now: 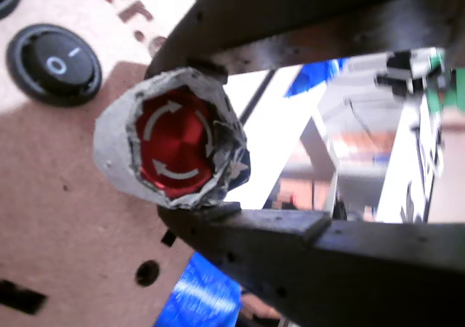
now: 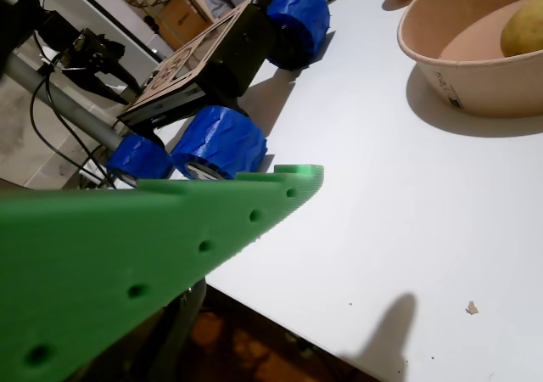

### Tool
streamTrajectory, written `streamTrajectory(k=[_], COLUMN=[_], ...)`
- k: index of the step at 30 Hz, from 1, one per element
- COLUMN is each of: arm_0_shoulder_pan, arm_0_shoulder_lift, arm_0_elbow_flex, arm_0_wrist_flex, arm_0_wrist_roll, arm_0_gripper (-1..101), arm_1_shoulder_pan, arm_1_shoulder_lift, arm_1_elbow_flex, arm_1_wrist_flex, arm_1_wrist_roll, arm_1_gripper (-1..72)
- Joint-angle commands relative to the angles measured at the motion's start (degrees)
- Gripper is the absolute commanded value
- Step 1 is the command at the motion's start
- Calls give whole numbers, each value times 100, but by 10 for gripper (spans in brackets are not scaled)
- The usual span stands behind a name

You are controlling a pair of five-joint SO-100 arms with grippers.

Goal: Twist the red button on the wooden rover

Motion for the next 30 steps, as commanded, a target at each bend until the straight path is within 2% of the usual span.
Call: streamTrajectory(k=[1,12,19,30], arm_0_shoulder_pan=[1345,1723,1767,1767], arm_0_shoulder_lift=[237,422,378,264], arm_0_elbow_flex=[-105,-105,-105,-105], arm_0_wrist_flex=[62,606,642,475], arm_0_wrist_roll=[536,1811,2707,2848], arm_0_gripper=[-1,-1,-2,-2], arm_1_shoulder_pan=[26,26,26,26], arm_1_shoulder_lift=[-26,-26,-26,-26], arm_1_elbow_flex=[-35,-35,-35,-35], arm_1_wrist_flex=[-26,-26,-26,-26], arm_1_wrist_roll=[0,0,0,0], arm_1_gripper=[204,204,204,204])
